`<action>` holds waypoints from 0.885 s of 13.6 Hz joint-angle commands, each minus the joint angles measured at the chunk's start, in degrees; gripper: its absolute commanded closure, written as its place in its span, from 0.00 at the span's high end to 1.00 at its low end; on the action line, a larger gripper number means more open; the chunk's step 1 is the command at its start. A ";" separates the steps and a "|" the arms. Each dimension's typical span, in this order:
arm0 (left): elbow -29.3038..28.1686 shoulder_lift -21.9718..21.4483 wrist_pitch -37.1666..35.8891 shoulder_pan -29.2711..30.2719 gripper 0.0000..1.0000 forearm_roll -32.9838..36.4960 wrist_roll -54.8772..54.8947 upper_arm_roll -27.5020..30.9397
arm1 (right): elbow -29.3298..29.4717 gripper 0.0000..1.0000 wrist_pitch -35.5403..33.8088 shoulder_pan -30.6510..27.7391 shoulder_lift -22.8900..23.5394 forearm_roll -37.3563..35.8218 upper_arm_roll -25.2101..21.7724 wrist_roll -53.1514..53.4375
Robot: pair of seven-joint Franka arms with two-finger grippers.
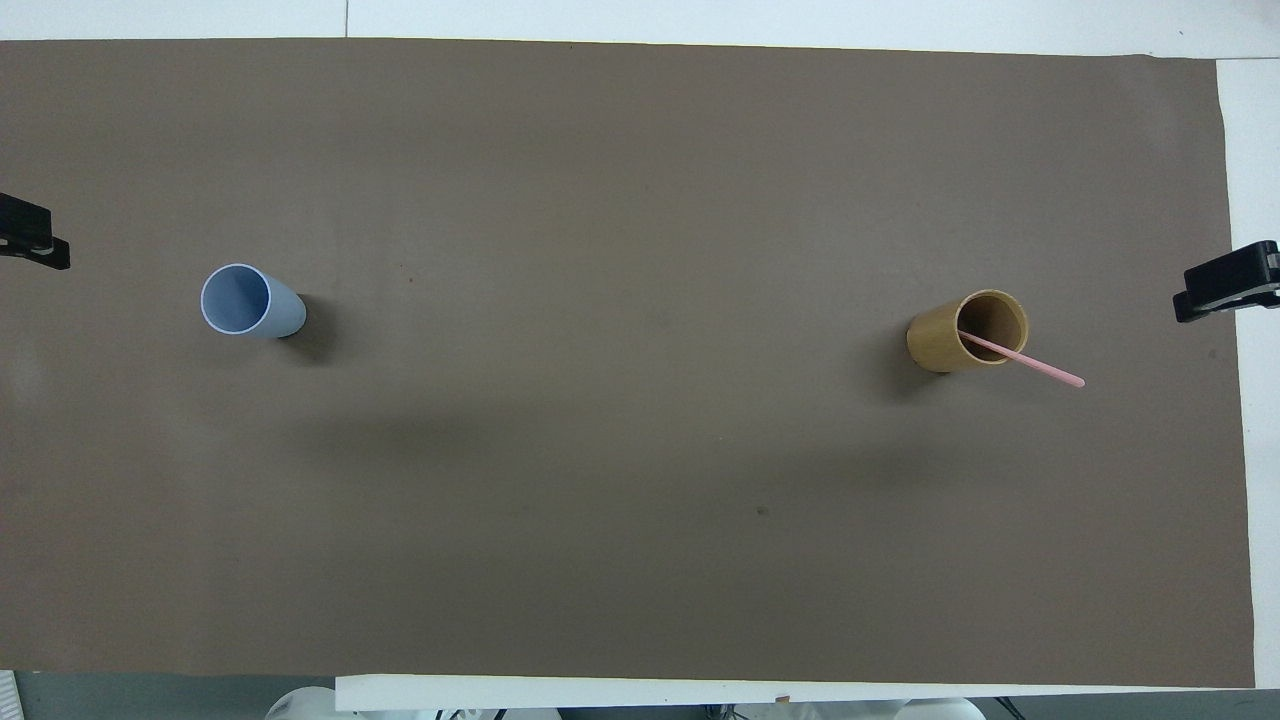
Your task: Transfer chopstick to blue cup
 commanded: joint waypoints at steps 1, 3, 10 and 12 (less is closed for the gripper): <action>-1.94 -1.59 1.09 0.16 1.00 0.33 0.75 0.10 | -1.15 0.99 -0.24 0.02 -1.03 -0.27 -0.17 -1.27; -1.85 -1.59 1.09 0.16 1.00 0.33 0.75 0.10 | -1.15 0.99 -0.24 0.11 -1.03 -0.27 -0.17 -1.27; -1.94 -1.59 1.09 0.16 1.00 0.33 0.75 0.10 | -1.32 0.99 -0.24 -0.33 -1.03 -0.27 -0.17 -1.45; -1.85 -1.59 1.09 0.16 1.00 0.33 0.75 0.10 | -1.50 0.99 -0.24 -0.33 -1.12 0.17 -0.17 -1.36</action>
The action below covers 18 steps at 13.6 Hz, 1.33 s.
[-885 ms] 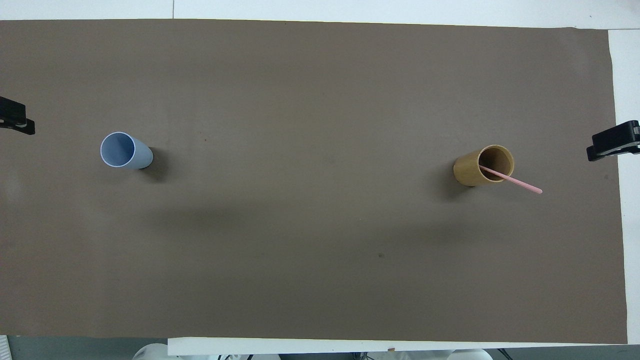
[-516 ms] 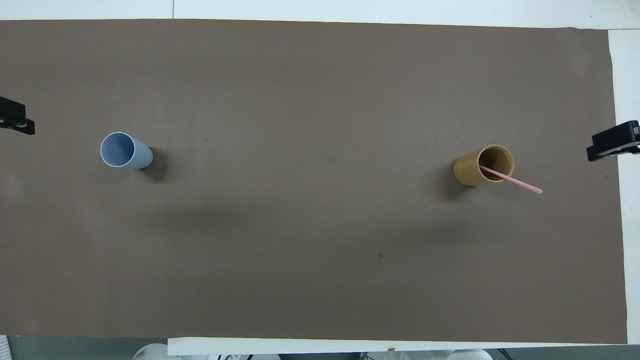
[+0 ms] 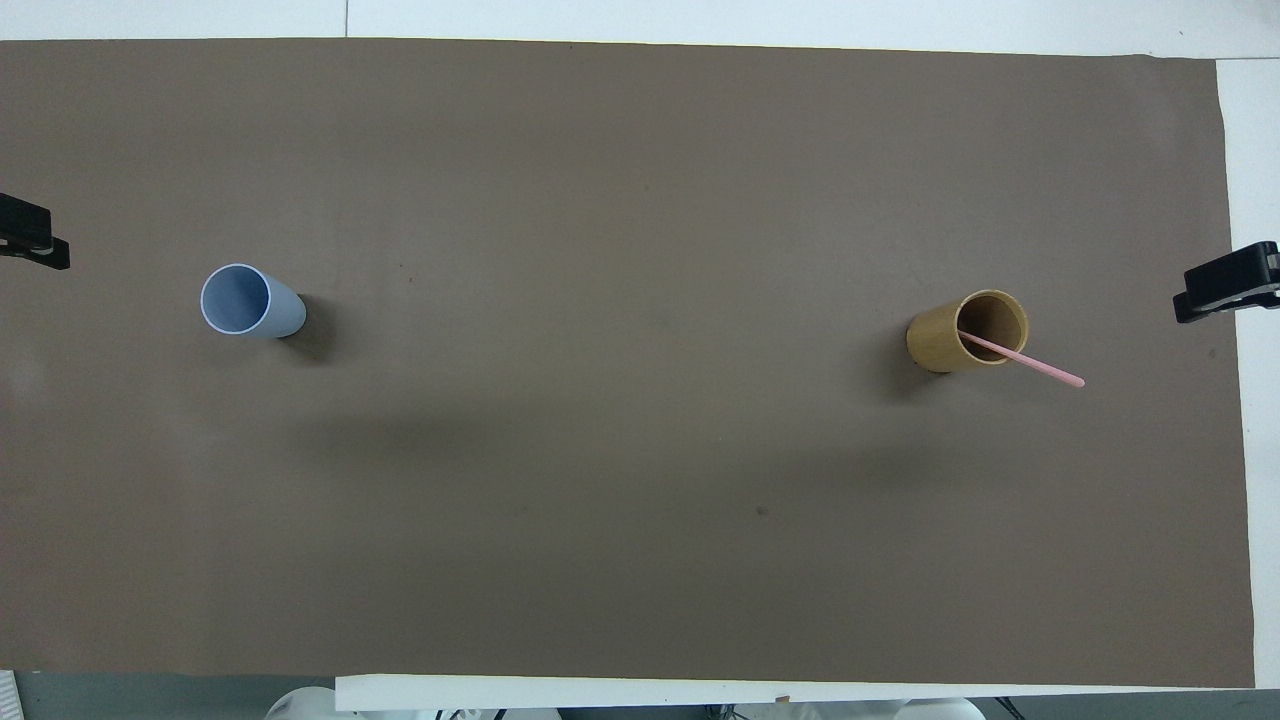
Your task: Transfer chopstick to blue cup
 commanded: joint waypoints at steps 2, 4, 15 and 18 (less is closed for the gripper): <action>-1.85 -1.59 1.09 0.16 1.00 0.33 0.75 0.10 | -2.09 0.99 -0.24 -0.27 -1.47 0.26 -0.10 -1.27; -1.94 -1.59 1.09 0.16 1.00 0.33 0.75 0.10 | -2.09 0.99 -0.24 -0.27 -1.56 0.17 -0.10 -1.27; -25.99 -4.41 30.74 -3.09 1.00 0.42 -6.63 -0.43 | -2.27 0.99 -0.24 -0.01 -1.56 0.17 -0.10 -1.45; -32.08 -0.73 40.79 -3.98 0.99 0.42 -9.35 -0.43 | -2.97 0.99 -0.24 0.17 -1.82 0.26 -0.10 -1.45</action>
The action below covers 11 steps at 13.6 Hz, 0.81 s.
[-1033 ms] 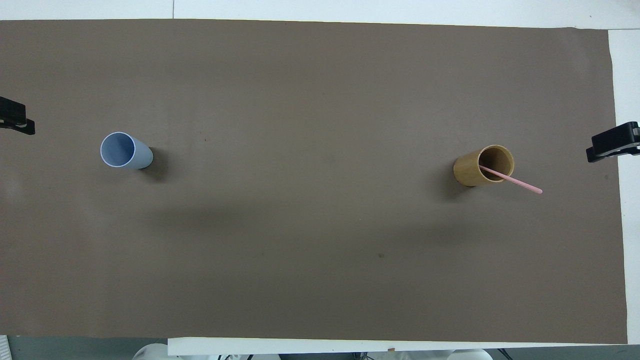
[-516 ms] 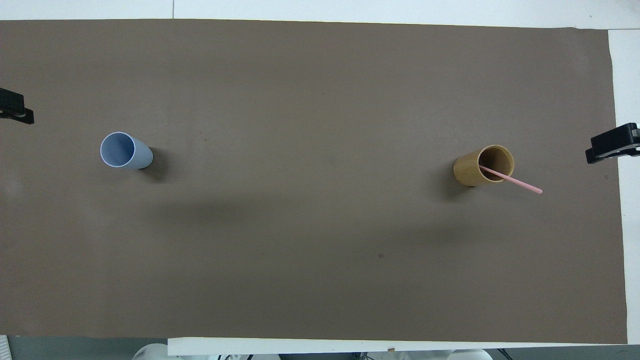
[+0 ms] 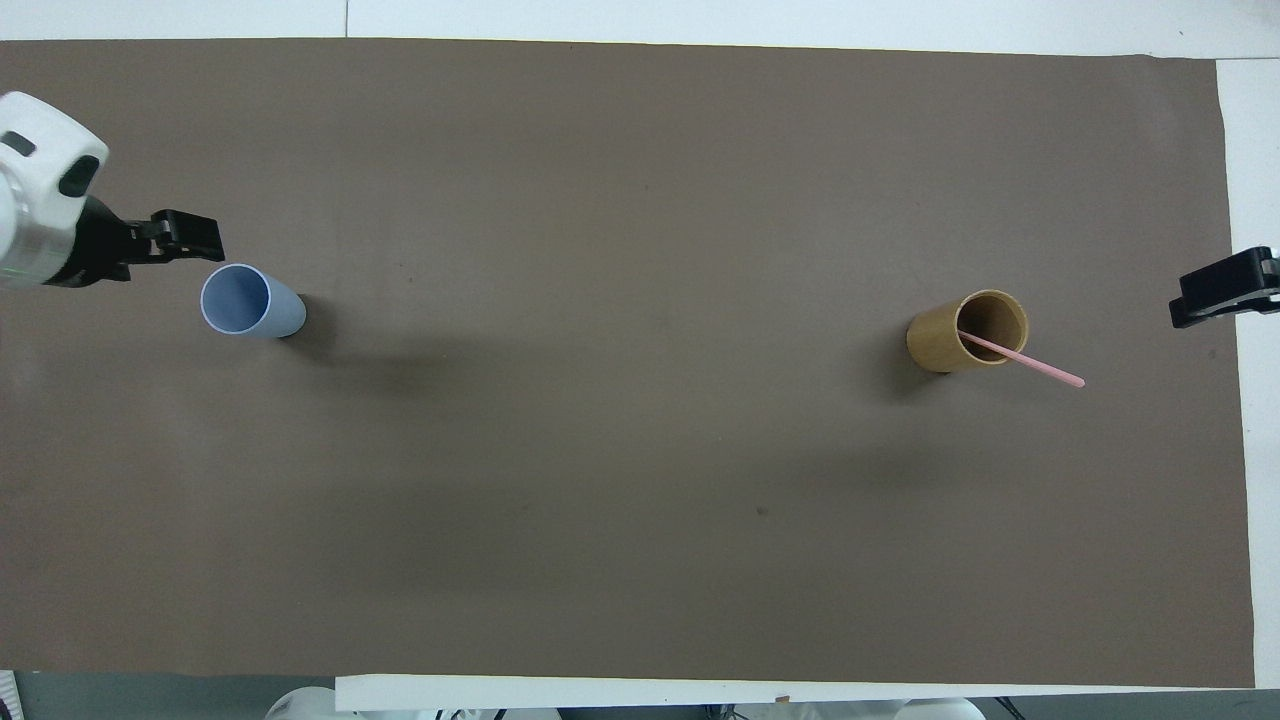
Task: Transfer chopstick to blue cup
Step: 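Grasp the blue cup with the left gripper while the right gripper reaches the chopstick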
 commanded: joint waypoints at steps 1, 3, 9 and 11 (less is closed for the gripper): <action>-5.30 2.01 7.34 -0.66 0.99 0.44 -2.09 0.40 | -3.04 0.99 -0.15 0.21 -2.10 0.25 -0.09 -1.44; -7.68 3.33 11.39 -0.66 0.95 0.44 -2.18 0.49 | -4.19 0.99 0.20 0.30 -2.45 1.47 0.00 -4.49; -7.95 3.77 12.02 -0.74 0.68 0.44 -4.09 0.40 | -21.92 0.99 15.63 0.48 -7.46 6.05 -0.09 -22.76; -7.95 3.86 11.67 -2.32 0.64 0.52 -6.13 0.57 | -28.34 0.99 21.89 0.74 -7.90 6.05 -0.09 -23.85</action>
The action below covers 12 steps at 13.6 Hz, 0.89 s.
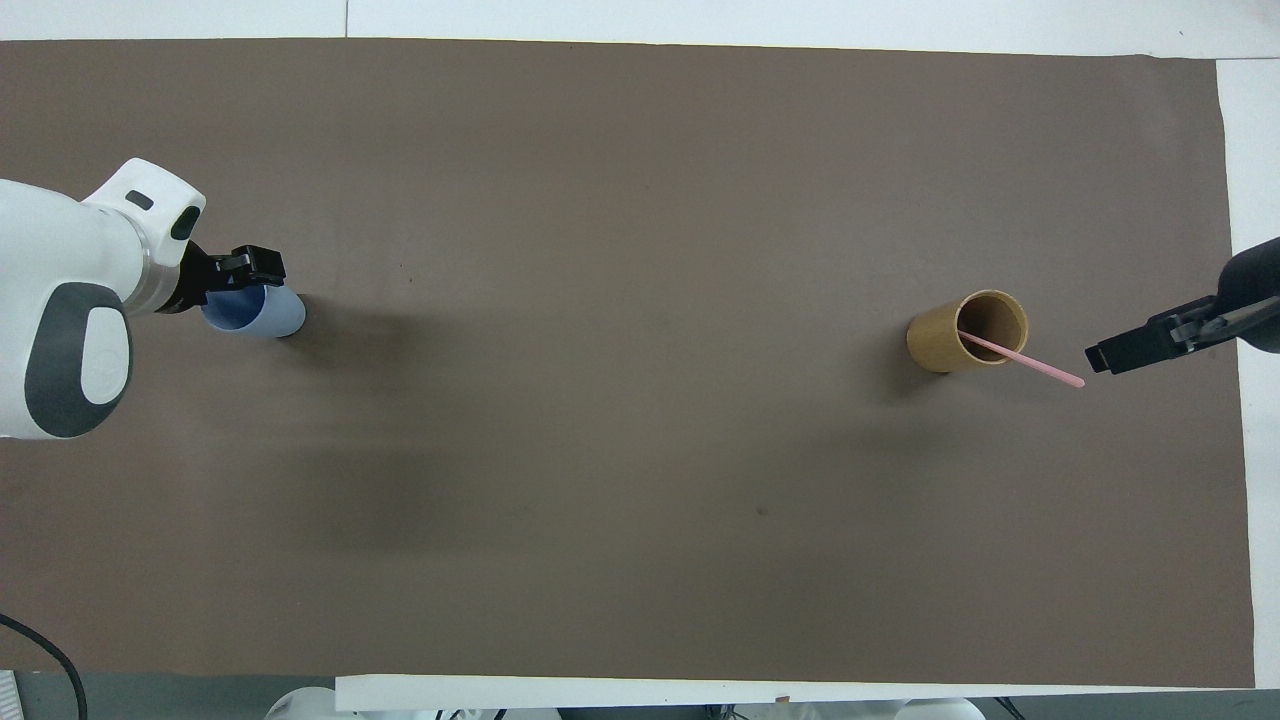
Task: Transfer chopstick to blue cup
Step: 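Grasp the blue cup with the left gripper while the right gripper reaches the chopstick, then slide the blue cup toward the table center while the right gripper grips the chopstick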
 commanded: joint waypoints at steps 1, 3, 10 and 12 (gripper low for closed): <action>-1.43 -0.36 0.62 -2.26 0.64 0.38 -2.77 0.48 | -11.02 0.99 7.60 0.77 -2.53 0.57 -0.25 -2.62; -1.52 -0.44 0.27 -2.96 0.64 0.47 -2.86 0.48 | -15.34 0.99 12.79 1.04 -2.53 0.57 -0.25 -4.63; -1.17 -0.53 -0.70 -6.47 0.00 1.52 -8.64 0.57 | -16.59 0.64 13.95 0.77 -2.18 0.49 -0.25 -7.19; -0.82 -0.53 -0.87 -12.77 0.00 1.96 -16.87 0.48 | -16.50 0.53 13.95 0.60 -2.09 0.49 -0.33 -7.19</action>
